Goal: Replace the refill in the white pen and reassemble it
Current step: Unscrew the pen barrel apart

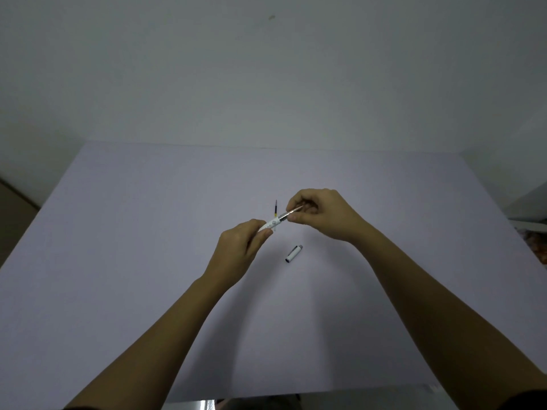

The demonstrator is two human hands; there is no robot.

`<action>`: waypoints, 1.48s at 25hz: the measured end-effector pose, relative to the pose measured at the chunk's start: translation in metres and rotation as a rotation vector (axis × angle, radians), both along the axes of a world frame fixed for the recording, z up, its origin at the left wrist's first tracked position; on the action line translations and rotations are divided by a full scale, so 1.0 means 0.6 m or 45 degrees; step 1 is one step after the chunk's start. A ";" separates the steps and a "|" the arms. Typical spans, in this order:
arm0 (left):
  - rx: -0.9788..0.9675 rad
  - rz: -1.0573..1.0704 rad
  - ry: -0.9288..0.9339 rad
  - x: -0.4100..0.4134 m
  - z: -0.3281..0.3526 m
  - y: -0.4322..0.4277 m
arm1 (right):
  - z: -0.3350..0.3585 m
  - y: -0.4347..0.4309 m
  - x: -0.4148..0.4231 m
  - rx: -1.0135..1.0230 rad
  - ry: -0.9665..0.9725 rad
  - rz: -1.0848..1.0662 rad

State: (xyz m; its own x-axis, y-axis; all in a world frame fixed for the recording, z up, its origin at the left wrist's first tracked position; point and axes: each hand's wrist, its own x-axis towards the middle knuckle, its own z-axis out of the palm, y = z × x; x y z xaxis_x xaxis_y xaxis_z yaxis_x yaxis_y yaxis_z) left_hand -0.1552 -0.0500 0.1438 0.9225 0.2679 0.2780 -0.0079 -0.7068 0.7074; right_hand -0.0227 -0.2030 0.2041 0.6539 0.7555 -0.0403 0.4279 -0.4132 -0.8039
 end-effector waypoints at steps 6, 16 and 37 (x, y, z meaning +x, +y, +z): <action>0.036 0.046 -0.030 0.003 0.006 -0.020 | 0.003 0.003 -0.009 0.238 0.262 -0.017; 0.057 0.007 -0.057 0.008 0.005 -0.039 | -0.014 0.005 -0.017 0.305 0.236 -0.177; -0.243 0.128 0.232 0.028 -0.104 -0.027 | -0.184 0.024 0.038 0.554 0.598 -0.861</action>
